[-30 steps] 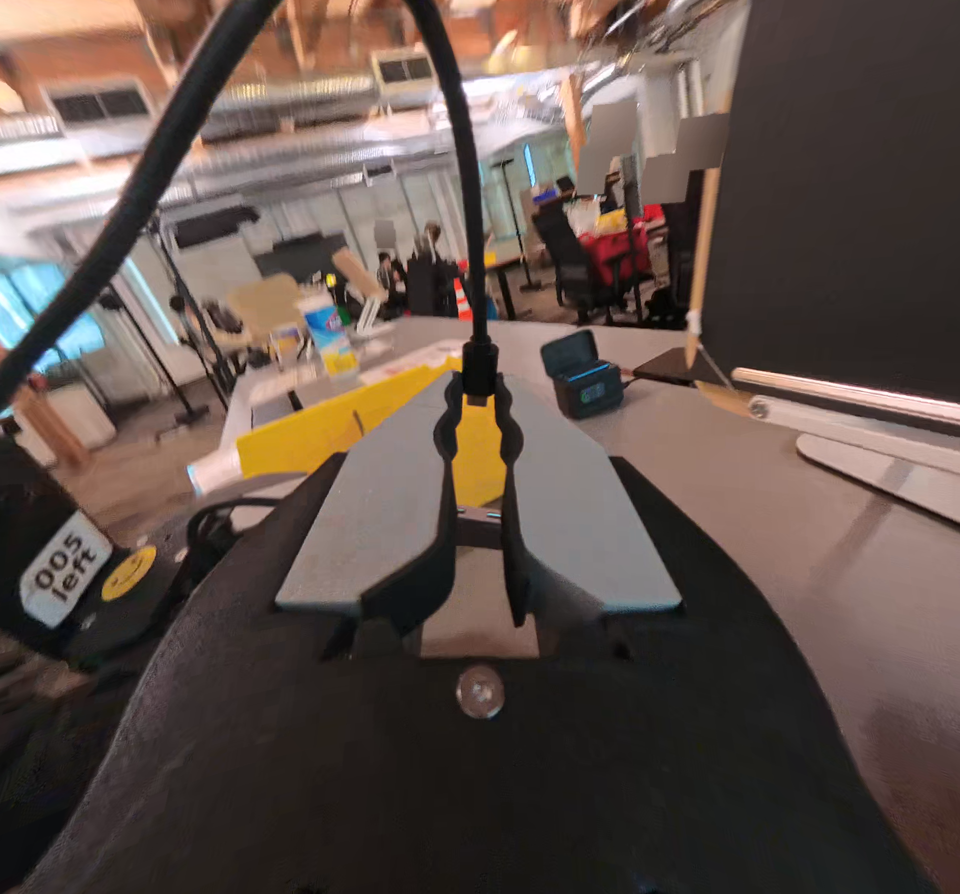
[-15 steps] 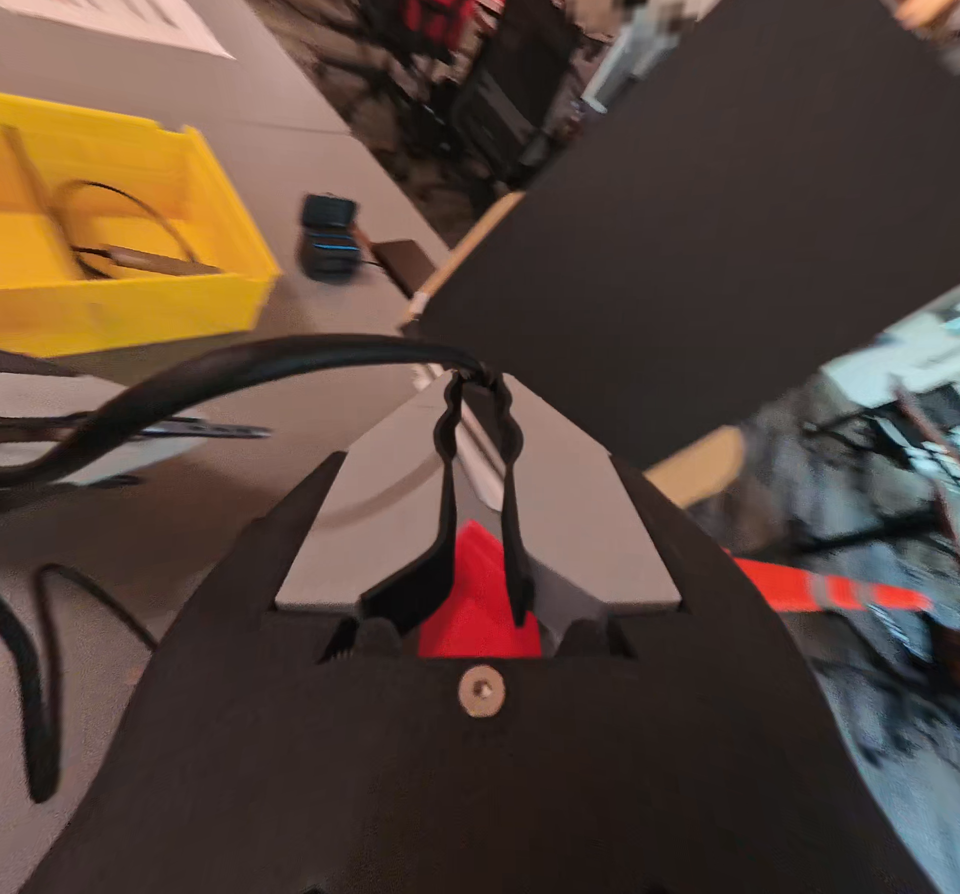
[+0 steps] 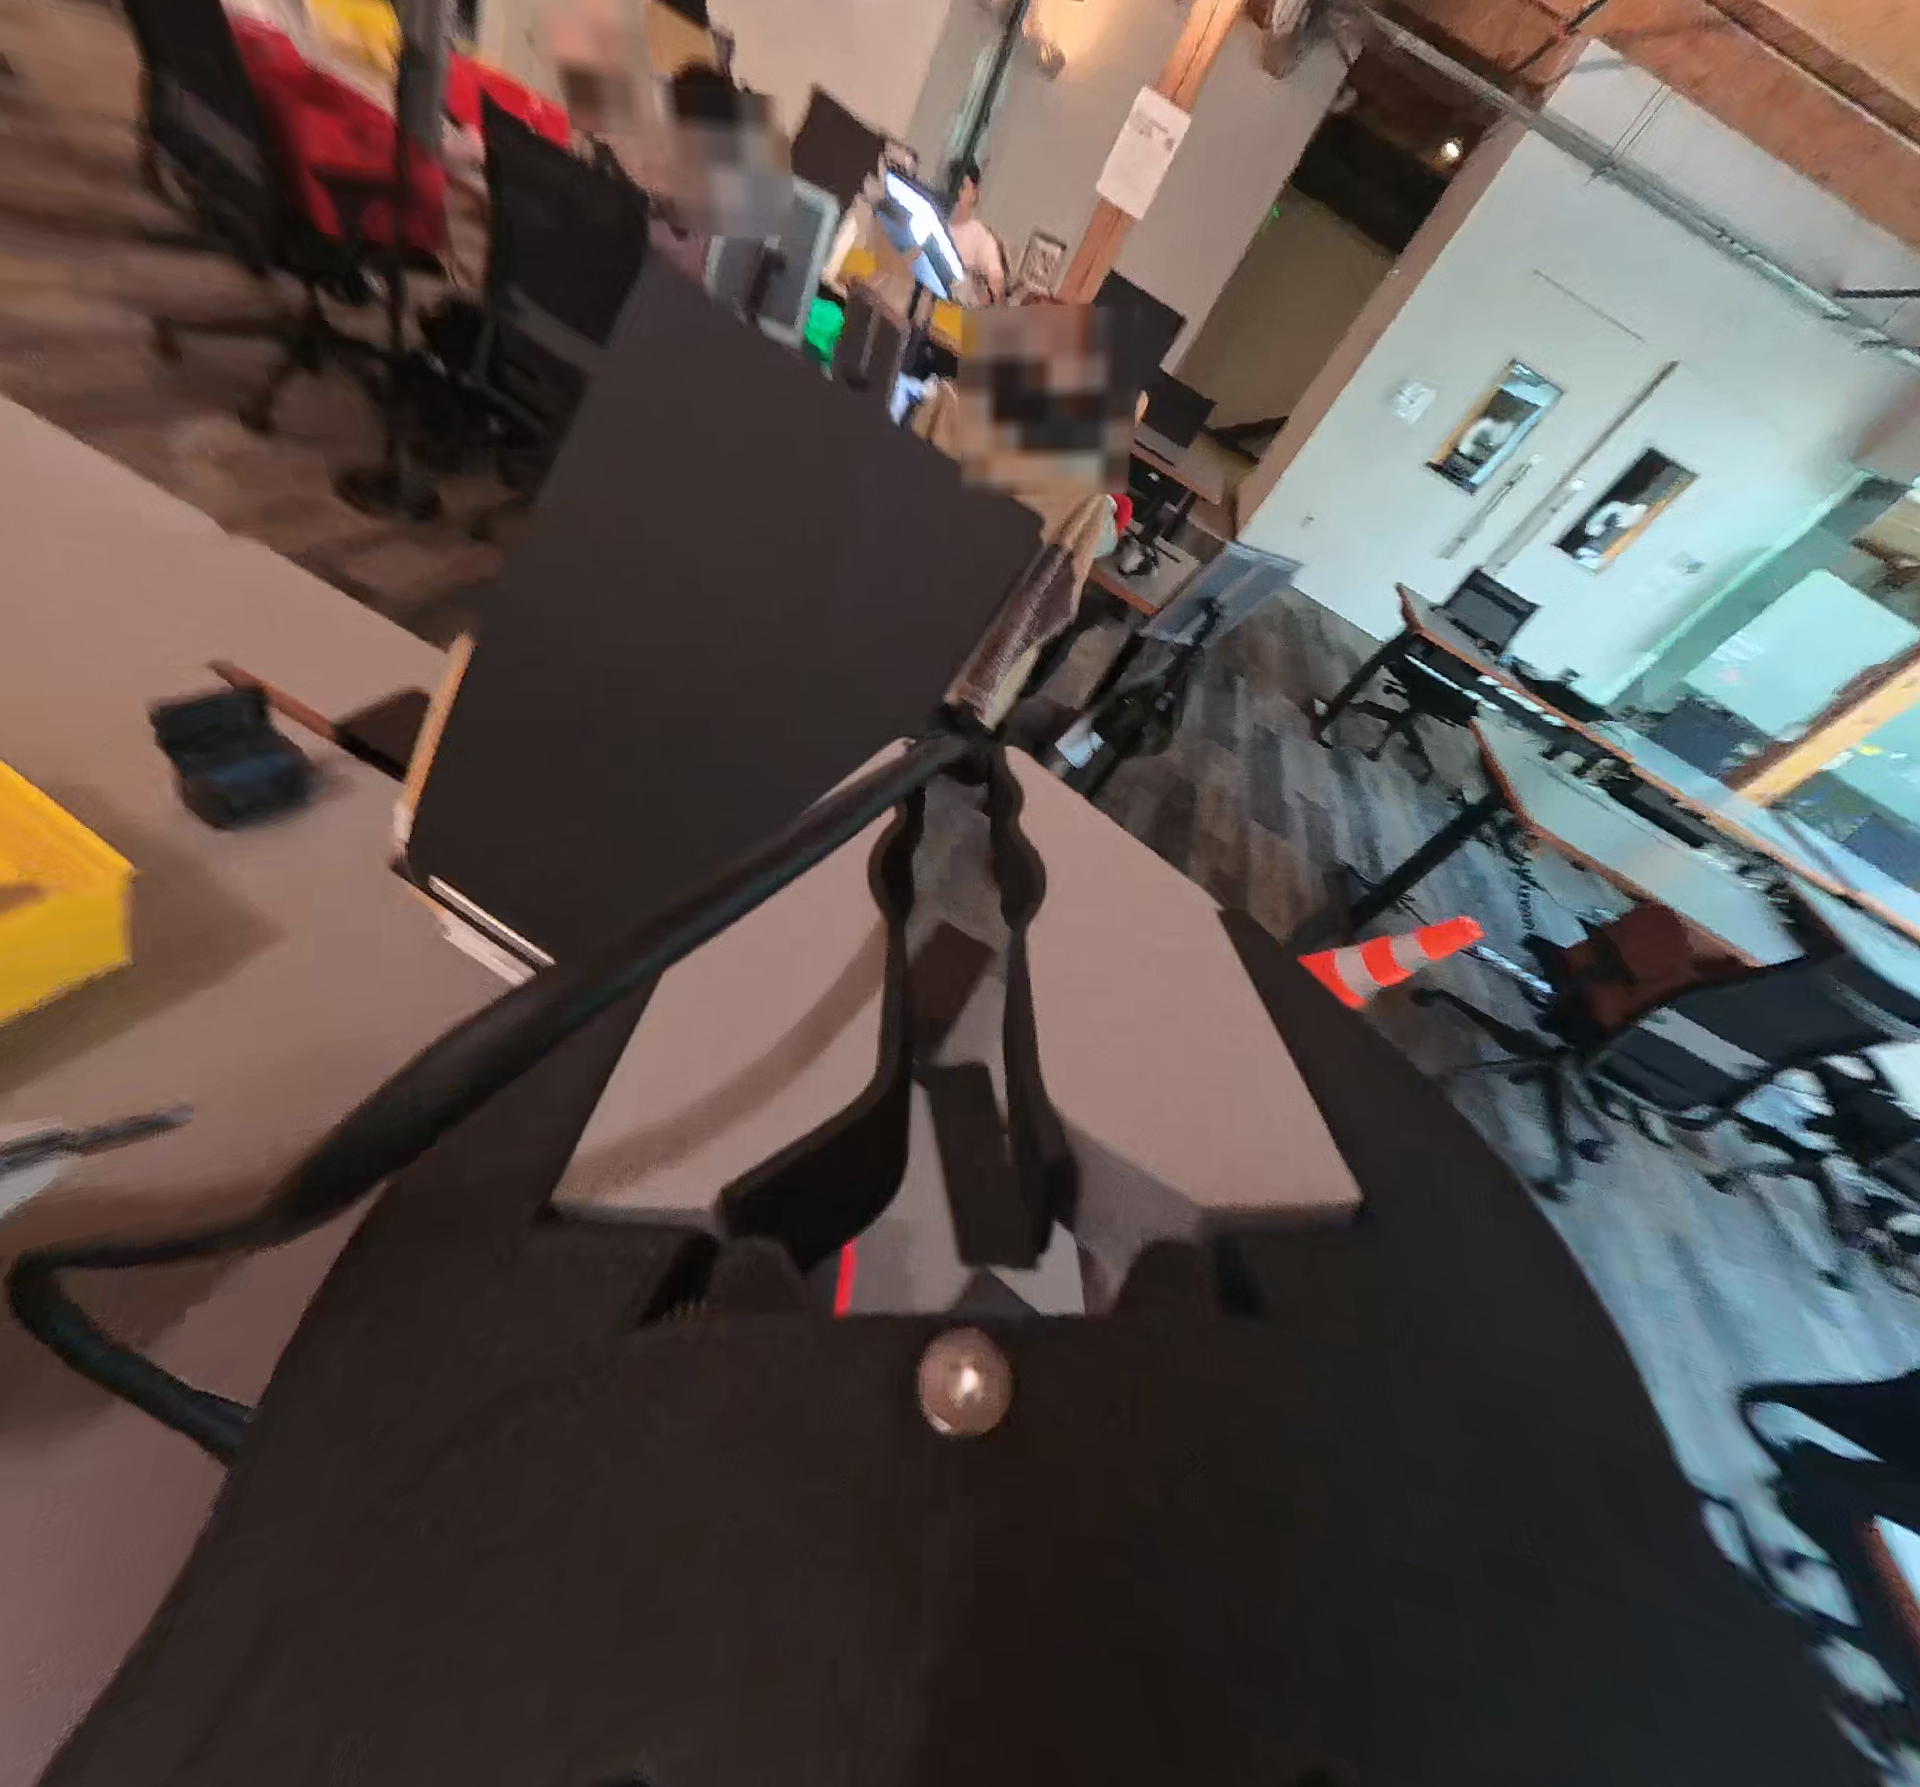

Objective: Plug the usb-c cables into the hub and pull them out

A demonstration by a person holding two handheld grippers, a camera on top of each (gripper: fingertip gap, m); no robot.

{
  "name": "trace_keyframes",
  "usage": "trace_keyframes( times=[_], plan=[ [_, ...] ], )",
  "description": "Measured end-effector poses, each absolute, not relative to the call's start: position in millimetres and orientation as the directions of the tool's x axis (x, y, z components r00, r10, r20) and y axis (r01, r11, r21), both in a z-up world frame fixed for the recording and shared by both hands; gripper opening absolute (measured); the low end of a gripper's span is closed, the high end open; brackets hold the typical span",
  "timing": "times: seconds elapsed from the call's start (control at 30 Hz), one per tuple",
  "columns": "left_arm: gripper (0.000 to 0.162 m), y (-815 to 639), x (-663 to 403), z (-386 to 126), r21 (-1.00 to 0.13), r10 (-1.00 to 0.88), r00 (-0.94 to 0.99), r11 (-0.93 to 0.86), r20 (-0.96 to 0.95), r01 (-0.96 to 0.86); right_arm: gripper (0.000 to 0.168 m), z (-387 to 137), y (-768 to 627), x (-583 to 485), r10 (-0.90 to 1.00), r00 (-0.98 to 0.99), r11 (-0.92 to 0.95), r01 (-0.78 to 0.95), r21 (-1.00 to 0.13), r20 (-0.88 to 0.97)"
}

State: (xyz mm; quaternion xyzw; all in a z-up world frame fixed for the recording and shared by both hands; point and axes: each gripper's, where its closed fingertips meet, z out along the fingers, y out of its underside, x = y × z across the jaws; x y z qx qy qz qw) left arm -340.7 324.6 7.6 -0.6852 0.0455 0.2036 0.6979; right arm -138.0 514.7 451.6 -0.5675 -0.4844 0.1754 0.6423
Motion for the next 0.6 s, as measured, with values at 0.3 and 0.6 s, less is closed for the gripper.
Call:
trace_keyframes(
  times=[0.3, 0.6],
  plan=[
    [0.006, 328.6, -336.7, 1.5, -0.934, 0.193, 0.914, -0.048, -0.356, -0.353, 0.008, 497.8, 518.0, -97.0, 0.806, 0.501, 0.233, 0.219, -0.947, 0.314],
    [0.007, 329.7, -333.7, -0.6, -0.928, 0.183, 0.909, -0.058, -0.373, -0.369, 0.008, 473.2, 535.2, -90.8, 0.815, 0.493, 0.166, 0.306, -0.938, 0.305]
  ],
)
